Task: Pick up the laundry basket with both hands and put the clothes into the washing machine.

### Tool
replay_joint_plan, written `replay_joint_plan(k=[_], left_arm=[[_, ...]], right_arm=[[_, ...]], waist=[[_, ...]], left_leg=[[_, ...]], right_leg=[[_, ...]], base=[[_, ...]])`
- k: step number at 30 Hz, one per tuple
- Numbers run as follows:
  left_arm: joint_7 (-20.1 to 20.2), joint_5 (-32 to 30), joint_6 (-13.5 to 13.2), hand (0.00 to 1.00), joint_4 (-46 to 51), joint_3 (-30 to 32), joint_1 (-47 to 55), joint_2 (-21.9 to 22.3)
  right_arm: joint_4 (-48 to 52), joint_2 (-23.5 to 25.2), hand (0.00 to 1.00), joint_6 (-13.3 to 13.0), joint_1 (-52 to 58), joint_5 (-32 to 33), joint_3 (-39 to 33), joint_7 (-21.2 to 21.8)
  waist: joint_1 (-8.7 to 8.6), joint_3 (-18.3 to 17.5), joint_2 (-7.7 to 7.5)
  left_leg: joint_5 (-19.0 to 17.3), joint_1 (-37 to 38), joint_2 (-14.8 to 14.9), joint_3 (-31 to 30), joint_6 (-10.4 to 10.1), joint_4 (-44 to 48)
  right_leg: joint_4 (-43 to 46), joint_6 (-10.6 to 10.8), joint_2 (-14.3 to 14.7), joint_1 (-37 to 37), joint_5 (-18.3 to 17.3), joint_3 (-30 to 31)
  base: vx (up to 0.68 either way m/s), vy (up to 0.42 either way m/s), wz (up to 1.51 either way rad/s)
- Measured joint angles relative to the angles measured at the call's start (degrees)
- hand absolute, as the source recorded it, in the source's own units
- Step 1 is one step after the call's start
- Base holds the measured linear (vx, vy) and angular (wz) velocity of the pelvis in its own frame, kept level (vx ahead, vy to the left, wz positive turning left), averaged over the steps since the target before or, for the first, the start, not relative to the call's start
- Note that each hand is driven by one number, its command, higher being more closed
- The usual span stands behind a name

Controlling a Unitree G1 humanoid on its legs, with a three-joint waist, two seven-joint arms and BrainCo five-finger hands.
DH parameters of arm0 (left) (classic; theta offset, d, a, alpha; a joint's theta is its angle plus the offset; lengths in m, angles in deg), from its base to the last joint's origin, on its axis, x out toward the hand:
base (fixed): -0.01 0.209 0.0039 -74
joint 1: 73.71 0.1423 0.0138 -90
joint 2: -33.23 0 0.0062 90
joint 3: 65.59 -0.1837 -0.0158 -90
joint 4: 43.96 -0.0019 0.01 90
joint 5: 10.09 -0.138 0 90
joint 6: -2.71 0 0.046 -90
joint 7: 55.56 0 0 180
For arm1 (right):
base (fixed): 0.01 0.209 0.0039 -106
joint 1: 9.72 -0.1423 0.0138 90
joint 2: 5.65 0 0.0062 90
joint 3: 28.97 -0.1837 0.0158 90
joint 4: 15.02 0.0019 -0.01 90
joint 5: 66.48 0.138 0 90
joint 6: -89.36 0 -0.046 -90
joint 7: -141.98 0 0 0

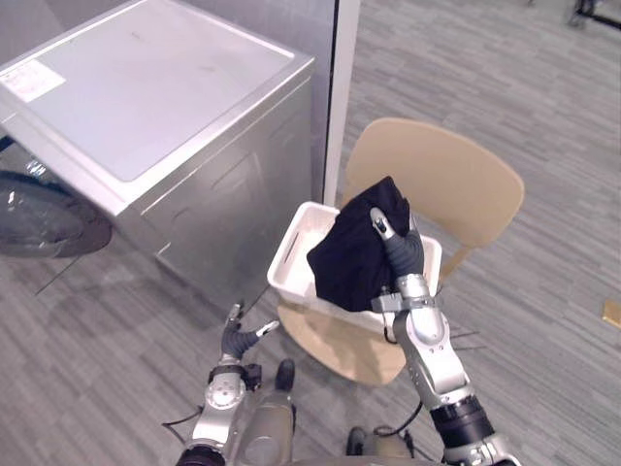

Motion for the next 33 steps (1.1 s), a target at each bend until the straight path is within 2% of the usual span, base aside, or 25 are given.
replay_joint_plan(k=[1, 2, 3, 5, 6, 7, 8, 9, 10, 11, 12, 17, 19, 23, 24, 27, 28, 33], left_arm=[[0.0, 0.5, -0.1, 0.0, 1.2, -0.8, 0.9, 0.0], [0.1, 0.5, -0.1, 0.0, 2.6, -2.6, 1.6, -0.1], [0.6, 0.4, -0.1, 0.0, 4.3, -4.0, 1.0, 0.0], [1.5, 0.2, -1.0, 0.0, 8.1, -5.4, 0.6, 0.3], [1.7, -0.5, -1.8, 0.0, 10.4, -5.4, 0.6, 0.5], [1.7, -0.7, -1.9, 0.0, 11.2, -5.4, 0.6, 0.5], [1.6, -0.8, -2.4, 0.0, 12.4, -5.3, 0.5, 0.5], [1.4, -0.9, -3.3, 0.0, 13.3, -5.8, -0.4, 0.5], [1.3, -1.0, -3.5, 0.0, 13.5, -6.4, -0.9, 0.5], [1.2, -2.2, -3.6, 0.0, 14.3, -7.1, -2.0, 0.5], [1.0, -4.1, -3.8, 0.0, 14.9, -8.9, -4.4, -0.3], [0.5, -7.6, -3.9, 0.0, 16.1, -13.1, -7.5, -3.6], [-0.6, -8.7, -3.9, 0.0, 16.4, -14.3, -10.9, -3.5], [-2.4, -9.9, -3.9, 0.0, 16.3, -15.2, -14.8, -3.8], [-2.9, -10.4, -3.8, 1.0, 16.1, -15.4, -15.7, -4.4], [-4.0, -12.2, -3.6, 1.0, 16.1, -16.1, -16.3, -6.2], [-4.1, -12.3, -3.5, 1.0, 16.0, -16.2, -16.4, -6.4], [-4.4, -12.4, -3.4, 1.0, 14.8, -16.8, -17.0, -7.8]], right_arm=[[-0.7, -0.2, 1.0, 0.0, 0.0, 0.0, 0.0, -0.1], [-1.0, -0.7, 1.0, 0.3, 0.1, -0.1, 0.0, -0.6], [-0.9, -1.3, 1.0, 0.1, 0.0, -0.4, -0.5, -0.7], [-1.1, -2.4, 1.0, 0.1, -0.2, -0.5, -1.6, -0.6], [-1.1, -3.5, 1.0, 0.1, -0.1, -0.5, -1.8, -0.5], [-1.1, -4.0, 1.0, 0.1, 0.1, -0.5, -1.7, -0.4], [-1.2, -4.6, 1.0, 0.2, 0.2, -0.5, -1.6, 0.3], [-1.2, -5.0, 1.0, 0.2, 0.2, -0.5, -1.6, 1.0], [-1.2, -5.0, 1.0, 0.2, 0.1, -0.5, -1.8, 1.3], [-1.2, -5.1, 1.0, 0.2, 0.1, -0.5, -1.8, 2.0], [-1.2, -4.7, 1.0, 0.3, 0.2, -0.5, -1.7, 2.9], [-0.8, -2.7, 1.0, 0.4, -0.1, -0.5, 4.0, 5.7], [-0.5, -1.8, 1.0, 0.4, -1.0, -0.3, 7.9, 6.8], [-0.5, -1.1, 1.0, 0.5, -3.4, 3.0, 12.1, 8.0], [-0.5, -1.4, 1.0, 0.5, -4.2, 4.9, 12.3, 8.1], [-0.6, -2.6, 1.0, 0.6, -4.7, 10.5, 14.7, 9.1], [-0.6, -3.3, 0.0, 0.6, -4.7, 11.8, 16.1, 9.6], [-0.8, -5.5, 0.0, 0.6, -4.8, 16.2, 18.8, 10.7]], waist=[[0.0, 0.0, 0.4], [-0.5, 0.1, 0.85], [-1.36, 0.2, 0.21], [-2.22, 0.2, -0.79], [-2.39, -0.2, -0.17], [-2.38, -0.5, 0.38], [-2.43, -0.8, 0.91], [-2.62, -1.7, 2.23], [-2.85, -1.9, 2.57], [-3.46, -2.5, 3.45], [-3.82, -2.6, 3.11], [-3.61, -4.3, 0.52], [-3.59, -4.6, 0.16], [-3.71, -4.6, 0.15], [-3.73, -4.7, 0.12], [-3.75, -6.9, 0.25], [-3.75, -7.5, 0.21], [-3.7, -7.8, 0.03]], left_leg=[[0.1, 0.6, 0.4, -0.2, 0.2, -1.0], [-1.9, 1.5, 0.5, 0.5, 0.7, -3.9], [-6.3, -0.1, -0.6, 3.5, 3.1, -2.1], [-6.3, -2.5, -2.8, 6.8, 3.6, 4.9], [-7.1, -1.6, -2.9, 8.5, 3.9, 10.6], [-7.7, -0.8, -2.6, 8.5, 4.2, 12.5], [-9.9, 1.2, -1.7, 8.3, 3.8, 14.7], [-12.9, 6.5, -1.0, 8.2, 2.2, 11.9], [-12.9, 8.4, -0.7, 8.2, 1.9, 8.9], [-12.3, 11.7, -0.5, 7.9, 0.9, 2.1], [-10.6, 13.4, -0.6, 7.4, -1.2, -3.1], [-9.5, 14.9, -2.6, 8.2, 0.2, -4.9], [-8.8, 15.4, -3.3, 8.4, 1.1, -5.7], [-8.6, 16.4, -3.6, 9.3, 1.3, -5.9], [-8.5, 16.8, -3.6, 9.5, 1.4, -5.9], [-8.0, 16.9, -3.4, 9.8, 1.4, -6.7], [-7.6, 16.9, -3.4, 9.8, 1.3, -7.3], [-7.1, 18.1, -2.6, 9.8, 1.0, -7.9]], right_leg=[[1.3, -0.3, 0.5, -0.5, -0.1, -0.9], [1.5, -1.2, 0.3, -0.3, 0.4, -2.5], [-0.4, -2.4, -2.0, -0.6, 1.5, -5.3], [-1.4, -2.9, -5.6, -1.5, 2.8, -7.9], [-2.4, -2.3, -6.8, -1.7, 4.6, -9.1], [-2.8, -2.3, -7.0, -1.7, 5.1, -9.6], [-3.3, -2.1, -7.1, -1.5, 5.6, -10.5], [-4.2, -1.5, -7.2, -1.2, 6.6, -11.7], [-4.8, -1.0, -7.1, -1.0, 7.0, -12.1], [-5.7, -0.3, -6.8, -0.9, 7.7, -13.4], [-5.9, 0.6, -7.2, -1.1, 8.4, -14.1], [-12.2, 2.6, -7.7, 1.9, 12.6, -13.2], [-14.6, 2.9, -7.8, 3.0, 14.4, -12.7], [-17.9, 3.0, -7.6, 4.8, 16.8, -11.7], [-18.9, 3.0, -7.4, 5.5, 17.3, -11.5], [-20.7, 2.7, -6.9, 5.7, 18.5, -11.0], [-21.3, 2.6, -6.7, 5.8, 18.9, -11.0], [-23.2, 1.8, -5.5, 7.5, 20.1, -10.9]], base=[[-0.29, -0.149, 0.36], [-0.27, -0.098, 0.79], [-0.29, -0.072, 1.0], [-0.3, -0.005, 1.03], [-0.25, 0.008, 0.72], [-0.13, 0.034, 0.51], [-0.12, 0.105, 0.49], [-0.09, 0.117, 0.49], [-0.08, 0.16, 0.55], [-0.05, 0.162, 0.55], [-0.06, 0.169, 0.48], [-0.03, 0.136, 0.01], [-0.04, 0.094, -0.06], [-0.05, 0.052, -0.14], [-0.04, 0.009, -0.08], [-0.04, -0.004, -0.1], [-0.02, -0.022, -0.04], [-0.04, -0.017, -0.02]])
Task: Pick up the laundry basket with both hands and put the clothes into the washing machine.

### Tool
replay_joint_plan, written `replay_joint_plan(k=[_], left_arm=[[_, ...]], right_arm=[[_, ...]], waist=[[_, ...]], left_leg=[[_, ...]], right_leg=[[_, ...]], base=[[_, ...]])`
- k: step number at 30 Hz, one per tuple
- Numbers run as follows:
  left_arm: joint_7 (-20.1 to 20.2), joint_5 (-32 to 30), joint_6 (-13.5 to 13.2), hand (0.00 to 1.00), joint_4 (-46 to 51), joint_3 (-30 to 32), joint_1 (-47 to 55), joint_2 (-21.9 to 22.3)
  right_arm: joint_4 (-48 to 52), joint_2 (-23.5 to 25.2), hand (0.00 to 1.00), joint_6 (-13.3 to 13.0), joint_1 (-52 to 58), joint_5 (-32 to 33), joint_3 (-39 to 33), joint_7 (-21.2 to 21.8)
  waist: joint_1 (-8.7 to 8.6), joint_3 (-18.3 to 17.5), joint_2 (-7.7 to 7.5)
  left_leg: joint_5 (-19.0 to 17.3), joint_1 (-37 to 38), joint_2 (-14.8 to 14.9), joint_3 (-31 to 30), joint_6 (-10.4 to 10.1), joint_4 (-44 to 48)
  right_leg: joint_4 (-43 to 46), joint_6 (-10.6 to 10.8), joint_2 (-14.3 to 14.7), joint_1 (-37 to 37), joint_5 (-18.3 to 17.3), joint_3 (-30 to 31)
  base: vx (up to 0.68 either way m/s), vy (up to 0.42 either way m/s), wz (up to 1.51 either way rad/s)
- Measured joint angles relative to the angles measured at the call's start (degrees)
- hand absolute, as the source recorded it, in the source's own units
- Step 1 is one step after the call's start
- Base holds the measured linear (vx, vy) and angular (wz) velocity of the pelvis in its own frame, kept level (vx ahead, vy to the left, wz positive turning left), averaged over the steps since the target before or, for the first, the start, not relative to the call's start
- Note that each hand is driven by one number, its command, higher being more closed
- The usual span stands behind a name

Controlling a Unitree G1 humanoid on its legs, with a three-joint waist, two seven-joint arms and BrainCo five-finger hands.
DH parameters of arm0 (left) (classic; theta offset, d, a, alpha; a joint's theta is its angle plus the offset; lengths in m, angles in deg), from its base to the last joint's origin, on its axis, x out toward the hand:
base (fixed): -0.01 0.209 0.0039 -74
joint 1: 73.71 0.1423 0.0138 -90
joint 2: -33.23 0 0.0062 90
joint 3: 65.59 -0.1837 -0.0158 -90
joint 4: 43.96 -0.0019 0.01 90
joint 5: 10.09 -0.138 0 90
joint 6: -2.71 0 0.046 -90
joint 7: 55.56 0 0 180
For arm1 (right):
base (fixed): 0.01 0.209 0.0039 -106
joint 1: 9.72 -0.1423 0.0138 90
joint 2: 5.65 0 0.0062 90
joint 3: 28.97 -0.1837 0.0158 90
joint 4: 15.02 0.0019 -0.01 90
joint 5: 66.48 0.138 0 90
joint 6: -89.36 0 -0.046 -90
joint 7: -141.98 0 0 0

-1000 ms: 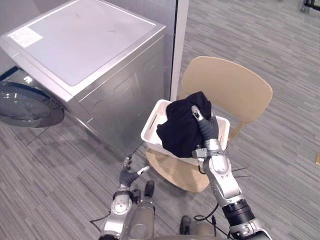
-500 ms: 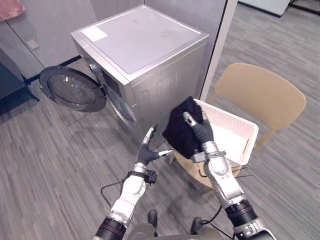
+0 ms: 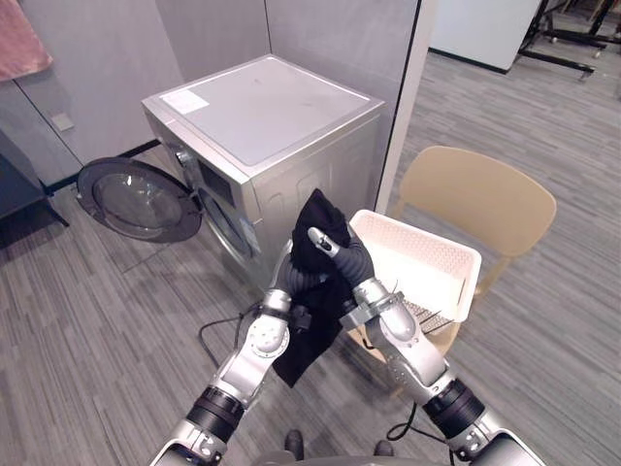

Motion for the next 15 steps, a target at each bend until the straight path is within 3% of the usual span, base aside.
replay_joint_plan(k=[5, 15], left_arm=[[-0.8, 0.3, 0.0, 1.0, 0.0, -0.1, 0.1, -0.4], [-0.8, 0.4, 0.5, 1.0, -1.1, 6.5, 8.1, 3.0]], right_arm=[[0.0, -0.7, 0.0, -0.5, 0.0, -2.0, 0.9, 0.0], [2.2, -1.2, 0.0, -0.6, 10.8, -30.5, -6.0, -4.0]], waist=[[-0.02, -0.3, -0.51], [0.04, -0.7, -1.04]], left_leg=[[0.8, 0.4, 1.1, 0.0, -1.0, -1.5], [1.1, 1.3, 2.0, 0.0, -1.2, -2.0]], right_leg=[[-0.9, -0.6, 1.0, 0.1, 0.6, 0.1], [-1.6, -1.3, 2.3, 1.0, 0.5, 0.4]], base=[[-0.05, -0.026, -0.02], [0.0, -0.007, 0.0]])
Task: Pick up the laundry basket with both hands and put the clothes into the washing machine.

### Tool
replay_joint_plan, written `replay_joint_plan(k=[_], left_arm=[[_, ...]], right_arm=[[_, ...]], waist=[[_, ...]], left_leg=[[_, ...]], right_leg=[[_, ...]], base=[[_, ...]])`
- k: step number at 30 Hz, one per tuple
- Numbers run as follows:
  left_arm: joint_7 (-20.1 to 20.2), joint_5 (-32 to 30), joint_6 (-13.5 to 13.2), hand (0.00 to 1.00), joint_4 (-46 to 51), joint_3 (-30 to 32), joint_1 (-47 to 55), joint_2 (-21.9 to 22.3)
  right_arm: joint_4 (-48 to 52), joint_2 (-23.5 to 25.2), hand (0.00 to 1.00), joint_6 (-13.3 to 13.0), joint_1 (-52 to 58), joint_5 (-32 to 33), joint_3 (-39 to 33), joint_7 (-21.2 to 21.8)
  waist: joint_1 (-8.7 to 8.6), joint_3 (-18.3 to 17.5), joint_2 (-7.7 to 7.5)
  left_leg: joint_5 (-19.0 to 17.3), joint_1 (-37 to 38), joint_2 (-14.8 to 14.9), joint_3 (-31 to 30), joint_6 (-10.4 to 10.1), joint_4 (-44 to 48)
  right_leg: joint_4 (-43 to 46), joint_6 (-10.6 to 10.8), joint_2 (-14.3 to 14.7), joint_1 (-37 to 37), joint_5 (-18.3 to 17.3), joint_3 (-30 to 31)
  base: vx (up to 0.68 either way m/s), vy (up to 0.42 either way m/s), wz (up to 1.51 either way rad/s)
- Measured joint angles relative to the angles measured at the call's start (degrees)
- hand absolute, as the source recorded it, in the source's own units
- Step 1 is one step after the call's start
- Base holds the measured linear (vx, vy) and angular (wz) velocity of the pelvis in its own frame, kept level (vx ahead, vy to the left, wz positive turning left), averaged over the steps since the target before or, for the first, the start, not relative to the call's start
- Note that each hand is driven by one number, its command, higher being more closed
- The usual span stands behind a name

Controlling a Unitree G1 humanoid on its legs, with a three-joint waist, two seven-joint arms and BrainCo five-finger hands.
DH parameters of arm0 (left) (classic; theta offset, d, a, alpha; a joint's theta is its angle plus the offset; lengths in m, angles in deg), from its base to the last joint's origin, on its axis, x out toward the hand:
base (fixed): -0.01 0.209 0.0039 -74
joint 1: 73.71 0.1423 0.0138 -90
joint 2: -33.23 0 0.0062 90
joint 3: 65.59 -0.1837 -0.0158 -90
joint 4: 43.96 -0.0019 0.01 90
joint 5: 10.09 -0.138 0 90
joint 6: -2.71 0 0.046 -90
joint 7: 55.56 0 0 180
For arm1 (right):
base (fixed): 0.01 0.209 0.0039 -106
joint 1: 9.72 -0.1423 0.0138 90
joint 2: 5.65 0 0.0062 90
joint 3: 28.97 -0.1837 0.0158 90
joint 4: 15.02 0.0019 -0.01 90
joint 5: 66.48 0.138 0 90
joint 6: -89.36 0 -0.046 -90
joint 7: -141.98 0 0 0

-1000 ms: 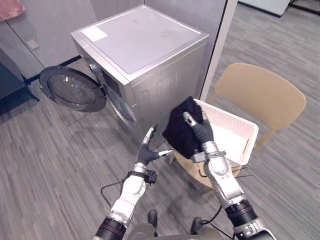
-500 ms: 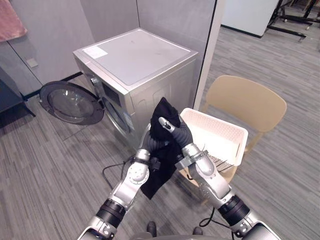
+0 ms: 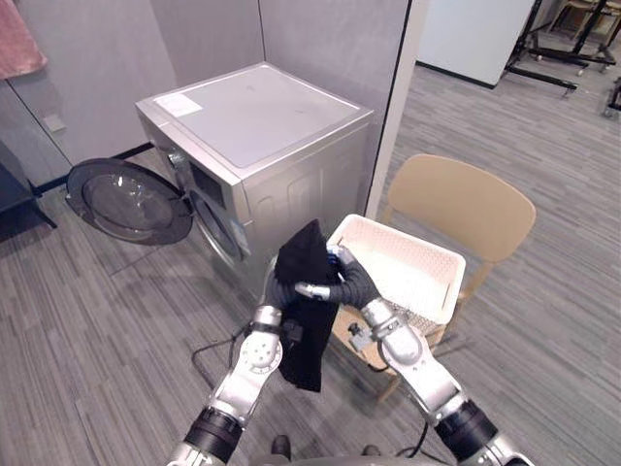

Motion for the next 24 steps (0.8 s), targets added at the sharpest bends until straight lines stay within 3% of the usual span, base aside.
replay_joint_plan(k=[3, 8, 12, 15, 17, 18, 20, 21, 24], left_arm=[[0.1, 0.0, 0.0, 1.0, -2.7, 3.8, 2.0, 0.2], [0.7, 0.7, 0.0, 1.0, -7.4, 9.0, 6.5, -0.5], [2.9, 4.7, 0.2, 1.0, -13.5, 11.5, 8.8, -0.5], [4.1, 6.2, 0.3, 1.0, -16.1, 11.9, 9.8, 0.7], [4.9, 7.4, 0.8, 1.0, -16.6, 12.9, 11.4, 1.4], [5.2, 7.5, 0.8, 1.0, -16.7, 12.9, 12.0, 1.4], [5.4, 7.4, 0.9, 1.0, -17.1, 12.9, 12.8, 1.7], [6.1, 7.4, 0.9, 1.0, -17.6, 13.0, 13.2, 1.8], [7.4, 7.3, 1.3, 1.0, -18.6, 14.3, 13.5, 1.2]], right_arm=[[-1.7, -1.4, 0.0, 0.4, 4.9, -5.4, -4.6, -1.3], [-12.0, -3.5, 0.0, 1.2, 8.8, -7.7, -10.4, -1.3], [-26.0, -3.1, 0.0, 2.9, 9.9, -9.7, -12.1, 0.3], [-37.1, -2.9, 0.0, 3.7, 9.4, -11.8, -16.3, -0.1], [-43.4, -1.9, 0.0, 5.3, 9.4, -13.1, -20.0, -0.9], [-46.1, -1.6, 0.0, 5.9, 9.4, -13.1, -21.6, -1.7], [-49.9, -1.6, 0.0, 6.8, 8.7, -13.0, -23.2, -2.5], [-51.8, -1.1, 0.0, 7.2, 7.7, -12.9, -24.5, -2.8], [-54.2, 1.6, 0.0, 8.1, 4.4, -11.3, -26.0, -3.3]], waist=[[-0.01, 0.0, -0.01], [-0.22, 0.1, -0.27], [-0.15, 0.8, -0.21], [0.02, 3.3, 1.12], [-0.11, 3.8, 1.24], [-0.23, 4.1, 1.28], [-0.3, 4.6, 1.0], [-0.45, 4.5, 1.41], [-1.29, 6.4, -0.54]], left_leg=[[0.0, 0.1, 0.1, 0.0, 0.0, -0.1], [0.4, -0.1, 0.0, -0.6, -0.6, -1.2], [1.7, -4.9, -0.5, -5.5, -0.8, -0.9], [3.2, -7.1, -1.6, -10.1, 0.5, -0.9], [1.9, -8.8, -1.3, -2.0, 4.9, 0.4], [1.2, -9.1, -0.6, 5.0, 5.9, 1.5], [2.0, -10.2, 0.2, 15.7, 6.2, 4.3], [2.2, -11.1, -0.7, 19.3, 6.0, 6.0], [1.0, -12.0, -3.1, 18.9, 7.0, 7.9]], right_leg=[[0.1, 0.0, 0.0, 0.0, -0.1, 0.0], [0.0, 0.4, 0.5, -0.3, -0.5, -0.7], [0.6, 0.5, -0.2, -2.1, -2.1, -6.1], [4.5, 1.5, -1.9, -2.2, -5.2, -13.2], [7.9, 2.4, -4.4, -2.1, -7.6, -17.7], [10.3, 3.2, -6.2, -2.0, -9.0, -20.1], [13.7, 4.3, -9.3, -2.0, -10.7, -23.6], [14.7, 4.8, -10.9, -1.8, -11.1, -25.0], [13.4, 5.3, -12.2, 0.1, -11.2, -25.8]], base=[[0.0, 0.0, 0.0], [-0.01, -0.003, 0.08], [-0.01, -0.014, 0.65], [0.02, -0.011, 1.2], [0.09, 0.058, 1.32], [0.14, 0.087, 1.07], [0.23, 0.121, 1.07], [0.24, 0.157, 1.05], [0.15, 0.113, 0.68]])
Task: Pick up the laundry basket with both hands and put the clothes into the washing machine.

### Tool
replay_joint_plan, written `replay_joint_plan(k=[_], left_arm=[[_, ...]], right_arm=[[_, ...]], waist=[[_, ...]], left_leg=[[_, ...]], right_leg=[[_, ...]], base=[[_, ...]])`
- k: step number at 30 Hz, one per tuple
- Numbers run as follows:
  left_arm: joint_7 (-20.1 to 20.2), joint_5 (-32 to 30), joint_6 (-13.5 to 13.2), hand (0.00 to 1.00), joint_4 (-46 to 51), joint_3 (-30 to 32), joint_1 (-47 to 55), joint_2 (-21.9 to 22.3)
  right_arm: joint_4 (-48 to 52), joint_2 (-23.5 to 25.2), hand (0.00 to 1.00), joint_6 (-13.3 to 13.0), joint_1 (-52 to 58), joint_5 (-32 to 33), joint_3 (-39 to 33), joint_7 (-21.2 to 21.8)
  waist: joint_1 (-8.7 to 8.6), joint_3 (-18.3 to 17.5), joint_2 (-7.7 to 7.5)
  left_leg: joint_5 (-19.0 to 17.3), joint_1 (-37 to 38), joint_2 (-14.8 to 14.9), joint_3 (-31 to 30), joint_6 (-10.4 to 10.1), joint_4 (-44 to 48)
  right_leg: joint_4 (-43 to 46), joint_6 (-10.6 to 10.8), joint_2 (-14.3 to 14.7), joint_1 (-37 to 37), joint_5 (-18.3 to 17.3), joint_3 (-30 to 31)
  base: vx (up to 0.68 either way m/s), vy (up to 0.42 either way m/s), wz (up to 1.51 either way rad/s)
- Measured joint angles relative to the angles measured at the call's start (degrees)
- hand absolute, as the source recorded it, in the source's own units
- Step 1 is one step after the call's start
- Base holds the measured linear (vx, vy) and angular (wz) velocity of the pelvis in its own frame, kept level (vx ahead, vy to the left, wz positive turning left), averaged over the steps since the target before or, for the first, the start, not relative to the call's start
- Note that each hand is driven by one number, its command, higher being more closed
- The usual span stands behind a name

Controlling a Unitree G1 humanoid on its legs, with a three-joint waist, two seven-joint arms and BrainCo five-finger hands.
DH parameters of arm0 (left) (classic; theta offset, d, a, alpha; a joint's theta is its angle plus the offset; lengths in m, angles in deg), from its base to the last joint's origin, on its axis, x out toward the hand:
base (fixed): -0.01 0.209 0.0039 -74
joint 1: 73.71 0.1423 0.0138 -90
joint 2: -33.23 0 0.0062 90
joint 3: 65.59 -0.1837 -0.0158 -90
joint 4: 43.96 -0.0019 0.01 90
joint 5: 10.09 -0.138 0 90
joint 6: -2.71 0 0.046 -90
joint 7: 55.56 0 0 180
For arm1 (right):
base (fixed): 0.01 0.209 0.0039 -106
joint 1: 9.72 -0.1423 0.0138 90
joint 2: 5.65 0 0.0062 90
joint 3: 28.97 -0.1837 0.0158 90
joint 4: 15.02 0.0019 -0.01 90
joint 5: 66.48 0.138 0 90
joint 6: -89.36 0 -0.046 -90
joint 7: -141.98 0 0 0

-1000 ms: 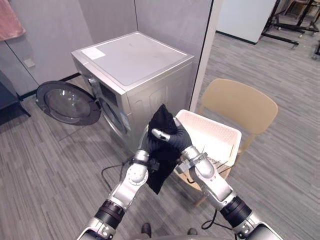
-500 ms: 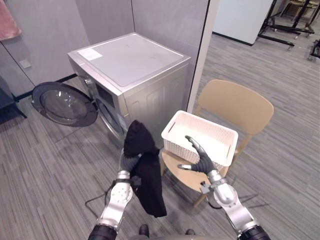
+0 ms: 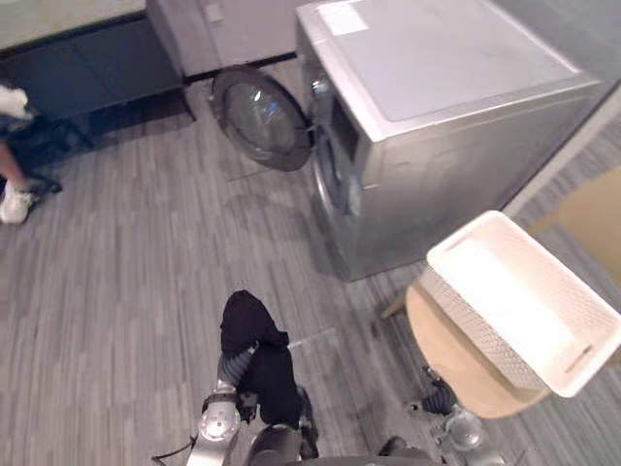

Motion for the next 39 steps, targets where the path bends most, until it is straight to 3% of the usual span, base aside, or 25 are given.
replay_joint_plan(k=[1, 4, 5, 6, 8, 9, 11, 12, 14, 16, 18, 19, 20, 21, 23, 26, 29, 31, 32, 33, 35, 36, 37, 38, 39], left_arm=[[0.3, 0.0, 0.1, 1.0, -0.5, 0.4, 0.1, 0.0], [1.2, -0.1, 0.5, 1.0, -1.8, 0.5, 2.2, 0.5], [1.8, -0.3, 0.7, 1.0, -1.8, 0.2, 3.2, 0.9], [2.2, -0.6, 0.8, 1.0, -1.7, -0.3, 3.4, 1.0], [2.5, -0.7, 0.9, 1.0, -1.7, -0.9, 2.5, 0.0], [2.5, -0.7, 0.9, 1.0, -1.7, -1.3, 1.4, -0.2], [2.4, -0.7, 0.9, 1.0, -1.7, -1.4, 0.8, -0.5], [2.5, -0.7, 1.0, 1.0, -1.7, -1.9, -0.5, -0.7], [2.5, -0.7, 1.0, 1.0, -1.9, -2.6, -2.0, -0.7], [2.5, -0.9, 1.0, 1.0, -2.1, -4.1, -3.3, -0.9], [2.5, -1.8, 0.9, 1.0, -2.5, -4.4, -3.4, -1.0], [2.5, -2.0, 0.9, 1.0, -2.6, -4.4, -3.3, -0.3], [2.5, -2.2, 0.9, 1.0, -1.8, -4.0, -2.4, 0.7], [2.6, -2.2, 0.9, 1.0, -1.6, -3.5, -1.1, 1.4], [2.7, -2.2, 1.2, 1.0, -1.6, -3.6, -0.2, 2.1], [2.9, -2.3, 1.2, 1.0, -1.7, -4.3, -0.8, 3.4], [2.9, -2.3, 1.2, 1.0, -1.9, -4.3, -2.7, 4.2], [2.9, -2.4, 1.2, 1.0, -2.7, -4.3, -4.5, 4.1], [2.8, -2.4, 1.2, 1.0, -3.3, -4.4, -5.0, 4.0], [2.7, -2.4, 1.1, 1.0, -4.2, -4.9, -5.2, 4.0], [2.9, -2.6, 1.2, 1.0, -6.4, -6.6, -4.9, 4.0], [2.9, -2.9, 1.3, 1.0, -7.0, -7.5, -4.7, 3.8], [2.9, -2.9, 1.3, 1.0, -6.9, -8.3, -4.6, 3.5], [2.8, -2.8, 1.3, 1.0, -6.9, -8.2, -4.6, 3.0], [2.8, -2.8, 1.5, 1.0, -6.9, -8.2, -4.9, 1.7]], right_arm=[[0.0, 0.5, 0.0, 0.0, -0.7, 0.4, -0.1, -0.4], [0.2, 1.5, 0.0, 0.1, -1.9, 2.0, -0.6, -0.6], [0.5, 1.2, 0.0, 0.3, -1.3, 2.5, -0.9, -0.6], [1.3, 0.9, 0.0, 1.0, -0.5, 3.2, -1.0, -0.6], [2.4, 1.5, 0.0, 1.1, 1.1, 4.0, -1.0, -0.6], [2.6, 2.1, 0.0, 1.1, 1.6, 4.0, -0.8, -0.6], [3.0, 2.2, 0.0, 1.1, 1.6, 4.7, -0.5, -0.6], [5.2, 1.8, 0.0, 0.8, 1.6, 5.9, -0.2, -0.7], [6.3, 1.5, 0.0, 0.6, 2.1, 6.2, -0.2, -0.7], [7.4, 1.5, 0.0, 0.4, 2.8, 6.2, -0.3, -0.7], [7.3, 1.9, 0.0, -0.1, 4.5, 6.3, -0.5, -0.5], [7.4, 1.9, 0.0, 0.0, 4.5, 6.3, -0.7, -0.5], [8.1, 1.8, 0.0, 0.0, 4.5, 6.3, -0.9, -0.6], [9.2, 2.0, 0.0, 0.0, 4.6, 6.2, -0.5, -0.6], [9.4, 3.2, 0.0, 0.1, 4.7, 6.2, -0.1, -0.7], [9.3, 4.3, 0.0, 0.1, 5.2, 6.3, -0.3, -0.8], [8.3, 4.8, 0.0, 0.3, 4.8, 6.3, -1.4, -0.9], [7.1, 5.0, 0.0, 0.6, 4.5, 6.3, -2.7, -1.3], [6.2, 5.0, 0.0, 0.9, 4.0, 6.3, -2.8, -1.8], [6.0, 4.9, 0.0, 0.9, 4.1, 6.2, -2.7, -1.9], [5.2, 4.6, 0.0, 0.8, 4.6, 6.2, -2.8, -1.9], [4.9, 4.4, 0.0, 0.9, 5.2, 6.2, -2.7, -1.9], [4.8, 5.3, 0.0, 1.0, 5.5, 6.2, -2.4, -1.8], [4.9, 5.8, 0.0, 1.0, 5.4, 6.1, -2.4, -1.8], [4.9, 6.7, 0.0, 1.0, 4.6, 6.1, -1.9, -1.8]], waist=[[0.09, 0.4, -0.3], [1.26, 0.9, -0.44], [0.86, 1.5, -0.09], [-0.24, 1.7, 0.41], [-1.77, 2.5, 0.74], [-2.39, 3.4, 0.3], [-2.78, 4.2, 0.33], [-3.94, 4.9, 0.61], [-5.12, 5.4, 0.66], [-5.32, 5.2, 0.17], [-5.54, 4.6, -1.19], [-5.45, 4.7, -0.6], [-5.11, 4.5, 0.52], [-4.12, 4.6, 2.07], [-2.79, 4.6, 2.32], [-2.55, 4.8, 0.95], [-2.15, 5.0, 0.5], [-1.94, 5.3, 0.31], [-1.88, 5.2, 0.52], [-1.86, 4.9, 1.04], [-1.9, 4.1, 2.37], [-1.61, 3.8, 1.79], [-1.44, 3.0, -0.19], [-1.45, 2.6, -0.85], [-1.49, 2.5, -1.69]], left_leg=[[-0.9, 0.0, -0.1, 0.0, -0.1, 1.0], [-9.0, -1.2, -0.4, -0.7, 0.2, 8.9], [-12.7, -1.0, -1.1, -1.9, 0.4, 11.0], [-13.5, 0.5, -2.0, -4.0, 1.0, 11.1], [-14.2, 1.5, -2.1, -7.9, 1.5, 11.1], [-14.4, 3.0, -2.7, -10.7, 1.9, 10.3], [-14.7, 4.9, -3.1, -12.6, 2.3, 9.5], [-15.6, 7.3, -3.5, -15.3, 2.6, 9.1], [-16.4, 9.1, -3.9, -18.4, 1.4, 9.9], [-18.7, 11.5, -4.4, -22.6, -1.3, 11.0], [-21.5, 13.3, -5.0, -24.6, -5.3, 15.5], [-21.6, 12.5, -4.3, -24.1, -5.5, 18.6], [-20.9, 8.5, -1.4, -21.5, -6.7, 29.6], [-18.1, 3.3, 3.9, -17.5, -8.7, 43.6], [-19.1, 0.0, 9.5, -12.8, -6.9, 52.8], [-20.2, -3.6, 10.6, -10.4, -5.5, 49.3], [-19.9, -6.4, 7.7, -14.6, -6.1, 33.0], [-17.8, -7.1, 3.9, -24.3, -8.8, 19.7], [-16.6, -7.0, 3.1, -27.8, -10.7, 15.2], [-15.2, -7.0, 3.2, -30.1, -11.0, 12.5], [-12.8, -6.9, 4.0, -29.5, -9.4, 15.2], [-9.8, -7.1, 3.6, -27.0, -7.8, 19.2], [-12.9, -7.1, 2.7, -22.6, -6.2, 21.3], [-13.6, -6.8, 2.4, -20.5, -5.5, 21.1], [-14.9, -5.0, 2.1, -16.1, -4.1, 20.3]], right_leg=[[-0.4, 0.2, 0.0, 0.5, 0.1, 0.0], [1.1, 2.2, -1.4, 2.7, -0.2, -0.2], [10.9, -1.0, -4.9, 1.3, -2.7, 1.8], [22.9, -6.0, -7.8, -3.3, -2.0, 8.3], [33.2, -4.7, -5.2, -9.5, -5.7, 20.9], [36.3, -4.8, -1.1, -13.6, -9.2, 26.1], [35.3, -5.7, 2.1, -17.0, -10.5, 28.6], [30.9, -4.9, 6.0, -21.2, -10.9, 30.5], [24.2, -3.7, 8.2, -24.2, -9.6, 32.0], [16.0, -4.3, 9.8, -26.2, -4.2, 34.7], [16.5, -7.5, 8.9, -24.7, 4.5, 34.6], [17.3, -7.3, 9.2, -24.4, 3.9, 33.6], [16.6, -8.3, 10.5, -21.7, 1.5, 32.8], [14.9, -10.1, 13.8, -18.6, 0.2, 32.7], [13.5, -11.8, 17.0, -14.5, -1.3, 33.8], [9.6, -12.4, 17.4, -8.3, -2.8, 36.3], [6.5, -11.7, 16.6, -4.8, -2.7, 38.6], [5.5, -9.9, 15.7, -2.6, -3.8, 40.6], [5.2, -8.8, 15.7, -1.7, -4.5, 41.7], [4.8, -7.3, 15.9, -0.5, -6.1, 43.3], [7.2, -5.5, 16.3, -0.1, -9.6, 47.0], [10.5, -4.0, 15.0, -0.7, -12.3, 50.1], [15.0, -2.5, 12.9, -3.6, -13.6, 52.4], [18.1, -2.0, 12.1, -5.7, -13.6, 52.8], [25.7, 0.2, 10.0, -10.6, -12.0, 51.5]], base=[[0.09, 0.06, 0.21], [0.1, 0.103, 0.1], [0.08, 0.158, 0.52], [0.18, 0.185, 0.89], [0.23, 0.101, 1.03], [0.21, 0.027, 0.92], [0.33, 0.035, 0.81], [0.39, 0.011, 1.07], [0.37, -0.056, 1.22], [0.46, -0.128, 1.12], [0.55, -0.237, 1.14], [0.64, -0.302, 0.8], [0.49, -0.232, -0.01], [0.49, -0.224, -0.25], [0.46, -0.184, -0.65], [0.44, -0.102, -0.43], [0.37, 0.02, -0.38], [0.31, 0.118, -0.47], [0.4, 0.254, -0.69], [0.39, 0.298, -0.84], [0.33, 0.37, -1.1], [0.42, 0.528, -1.48], [0.4, 0.514, -1.41], [0.29, 0.377, -1.59], [0.25, 0.346, -1.54]])
